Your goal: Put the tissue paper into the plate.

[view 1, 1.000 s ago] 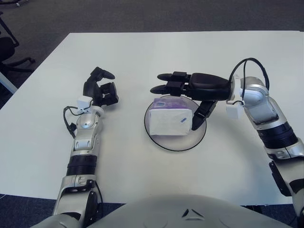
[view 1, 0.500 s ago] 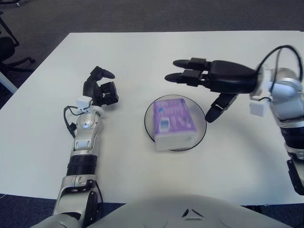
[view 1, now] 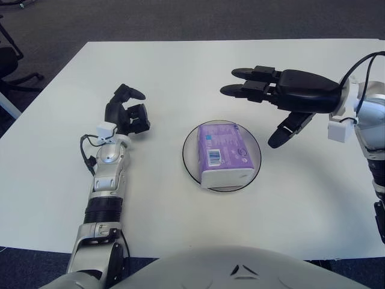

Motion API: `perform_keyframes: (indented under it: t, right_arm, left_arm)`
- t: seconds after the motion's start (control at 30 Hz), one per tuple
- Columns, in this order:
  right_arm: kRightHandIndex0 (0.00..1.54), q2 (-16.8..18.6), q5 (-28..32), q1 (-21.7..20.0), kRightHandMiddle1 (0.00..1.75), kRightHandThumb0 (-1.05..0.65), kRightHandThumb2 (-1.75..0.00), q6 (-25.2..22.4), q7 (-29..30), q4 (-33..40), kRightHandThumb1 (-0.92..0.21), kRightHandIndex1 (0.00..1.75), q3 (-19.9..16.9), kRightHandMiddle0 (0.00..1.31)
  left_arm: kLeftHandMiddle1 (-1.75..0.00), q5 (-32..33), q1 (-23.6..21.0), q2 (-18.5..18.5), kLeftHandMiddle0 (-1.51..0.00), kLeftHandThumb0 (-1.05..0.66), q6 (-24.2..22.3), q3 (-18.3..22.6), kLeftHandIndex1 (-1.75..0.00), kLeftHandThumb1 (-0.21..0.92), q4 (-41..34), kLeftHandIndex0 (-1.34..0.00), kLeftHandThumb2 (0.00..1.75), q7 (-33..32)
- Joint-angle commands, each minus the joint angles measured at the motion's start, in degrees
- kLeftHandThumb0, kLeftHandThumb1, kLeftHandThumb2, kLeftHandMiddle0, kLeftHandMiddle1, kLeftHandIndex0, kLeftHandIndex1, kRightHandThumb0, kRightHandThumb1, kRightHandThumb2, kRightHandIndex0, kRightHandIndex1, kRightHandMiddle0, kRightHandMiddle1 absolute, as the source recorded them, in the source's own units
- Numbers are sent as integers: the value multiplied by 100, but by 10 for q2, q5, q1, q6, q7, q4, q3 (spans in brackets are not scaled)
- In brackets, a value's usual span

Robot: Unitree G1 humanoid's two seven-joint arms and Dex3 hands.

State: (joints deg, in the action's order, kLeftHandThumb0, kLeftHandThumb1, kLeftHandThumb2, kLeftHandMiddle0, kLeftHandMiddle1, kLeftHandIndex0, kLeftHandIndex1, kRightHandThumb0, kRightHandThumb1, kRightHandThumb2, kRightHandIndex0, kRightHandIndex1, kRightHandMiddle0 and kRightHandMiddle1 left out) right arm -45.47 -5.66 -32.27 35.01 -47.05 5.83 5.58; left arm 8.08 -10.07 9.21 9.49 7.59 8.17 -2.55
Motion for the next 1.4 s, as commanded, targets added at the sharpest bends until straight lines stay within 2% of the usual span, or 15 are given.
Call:
perform_keyframes:
  t: [0.0, 0.1, 0.37, 1.0, 1.03, 1.07, 1.1, 1.13, 1.17, 1.27, 1.37]
  right_arm:
    - [14, -27, 24, -40, 36, -102, -26, 25, -11, -51, -92, 5, -22, 0]
    - [14, -32, 33, -50, 31, -104, -27, 41, -17, -67, -92, 4, -19, 0]
    - [13, -49, 75, -49, 26, -105, -25, 3, -43, -72, -92, 3, -25, 0]
    - [13, -46, 78, -51, 26, -105, -24, -3, -50, -70, -92, 2, -26, 0]
    - [13, -1, 18, 10, 26, -105, -24, -57, 47, -49, -92, 2, -62, 0]
    - [16, 33, -28, 56, 33, -102, -31, -98, 120, -33, -92, 4, -90, 0]
    - [20, 56, -51, 79, 43, -98, -42, -133, 164, -30, -92, 6, -101, 0]
    - [22, 67, -62, 90, 49, -95, -46, -153, 187, -29, -92, 8, -105, 0]
    - [23, 69, -53, 86, 53, -93, -49, -166, 183, -31, -92, 9, -99, 0]
    - [23, 79, -50, 82, 57, -87, -45, -196, 194, -30, -92, 9, -91, 0]
    - [23, 114, -66, 106, 58, -82, -43, -231, 238, -22, -92, 9, -86, 0]
  left_arm:
    - [-175, -1, 85, -58, -129, -48, -4, -20, -175, 31, 43, -62, 132, 0]
    - [-175, 0, 84, -58, -129, -48, -4, -20, -175, 31, 44, -62, 132, 0]
    - [-175, 1, 83, -58, -130, -48, 2, -19, -175, 32, 50, -62, 132, 2]
    - [-175, 10, 83, -55, -131, -47, -3, -14, -175, 35, 49, -59, 128, 13]
    - [-175, 10, 83, -56, -130, -47, -3, -14, -175, 35, 49, -59, 128, 13]
    - [-175, 10, 83, -56, -130, -47, -3, -14, -175, 35, 48, -59, 128, 12]
    - [-175, 9, 83, -56, -130, -47, -3, -14, -175, 35, 48, -59, 128, 12]
    - [-175, 9, 83, -56, -130, -47, -3, -14, -175, 35, 48, -59, 127, 12]
    - [-175, 9, 83, -56, -130, -47, -2, -14, -175, 35, 47, -59, 127, 12]
    - [-175, 10, 83, -55, -131, -47, -3, -13, -175, 35, 47, -59, 128, 14]
    - [-175, 11, 81, -54, -131, -47, -1, -12, -175, 35, 49, -59, 128, 15]
